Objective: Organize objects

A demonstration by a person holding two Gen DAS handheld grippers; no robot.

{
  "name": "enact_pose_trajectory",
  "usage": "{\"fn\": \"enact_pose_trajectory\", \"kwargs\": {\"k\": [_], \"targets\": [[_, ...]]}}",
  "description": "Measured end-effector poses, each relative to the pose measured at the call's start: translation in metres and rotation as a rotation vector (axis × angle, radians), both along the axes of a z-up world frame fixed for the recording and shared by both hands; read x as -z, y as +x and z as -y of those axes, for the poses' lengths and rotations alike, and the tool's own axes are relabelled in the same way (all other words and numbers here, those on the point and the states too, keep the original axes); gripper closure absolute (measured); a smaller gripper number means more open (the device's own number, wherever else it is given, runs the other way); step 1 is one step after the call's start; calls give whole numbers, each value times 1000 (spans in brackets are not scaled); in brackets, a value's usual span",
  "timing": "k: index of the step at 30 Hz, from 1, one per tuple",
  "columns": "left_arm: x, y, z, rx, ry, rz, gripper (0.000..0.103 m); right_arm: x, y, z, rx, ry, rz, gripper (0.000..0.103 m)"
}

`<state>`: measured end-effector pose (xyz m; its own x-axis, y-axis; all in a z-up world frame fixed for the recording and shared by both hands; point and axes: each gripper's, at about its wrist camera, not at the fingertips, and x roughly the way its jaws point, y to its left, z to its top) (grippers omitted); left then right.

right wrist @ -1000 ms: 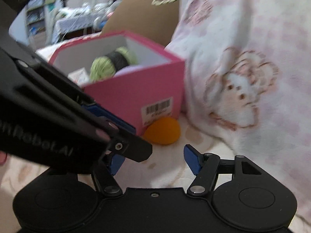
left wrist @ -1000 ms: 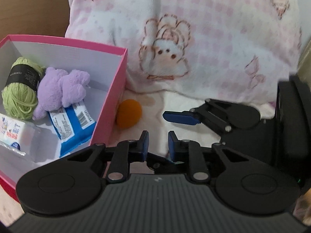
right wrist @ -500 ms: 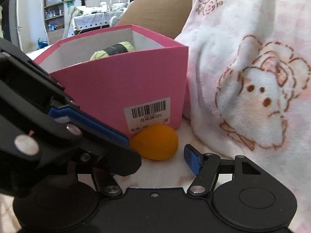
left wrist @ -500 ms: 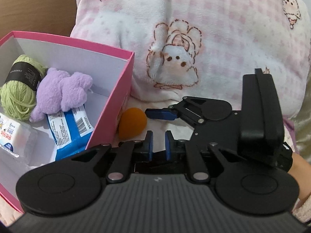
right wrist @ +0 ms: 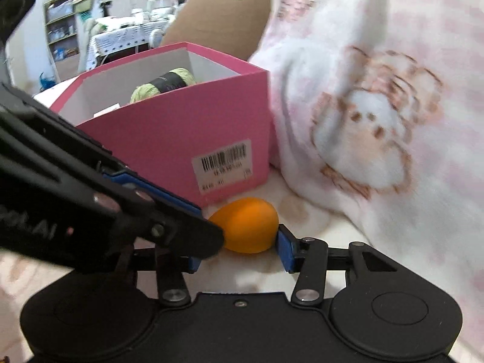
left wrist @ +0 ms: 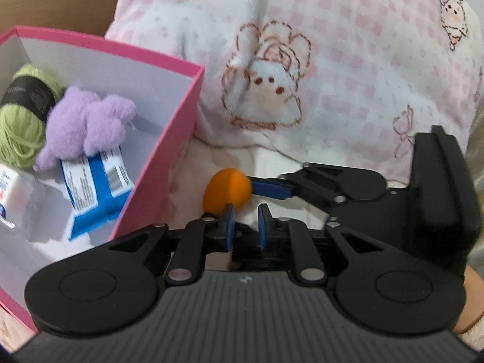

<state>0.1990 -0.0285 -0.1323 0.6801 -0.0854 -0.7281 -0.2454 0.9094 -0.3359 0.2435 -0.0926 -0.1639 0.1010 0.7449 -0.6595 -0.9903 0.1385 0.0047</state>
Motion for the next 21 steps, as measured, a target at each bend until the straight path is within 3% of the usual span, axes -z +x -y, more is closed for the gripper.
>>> {"fn": "enact_pose_trajectory", "kwargs": {"k": [4, 9, 15, 21], "targets": [[4, -3, 2, 34, -83, -3, 81, -2, 0, 18, 53, -32, -27, 50], [7, -4, 11, 93, -117, -23, 78, -3, -8, 33, 118, -95, -50, 50], [15, -4, 13, 131, -266, -105, 72, -6, -20, 51, 135, -136, -73, 50], [15, -10, 18, 171, -267, -108, 63, -8, -30, 63, 143, -176, -47, 50]]}}
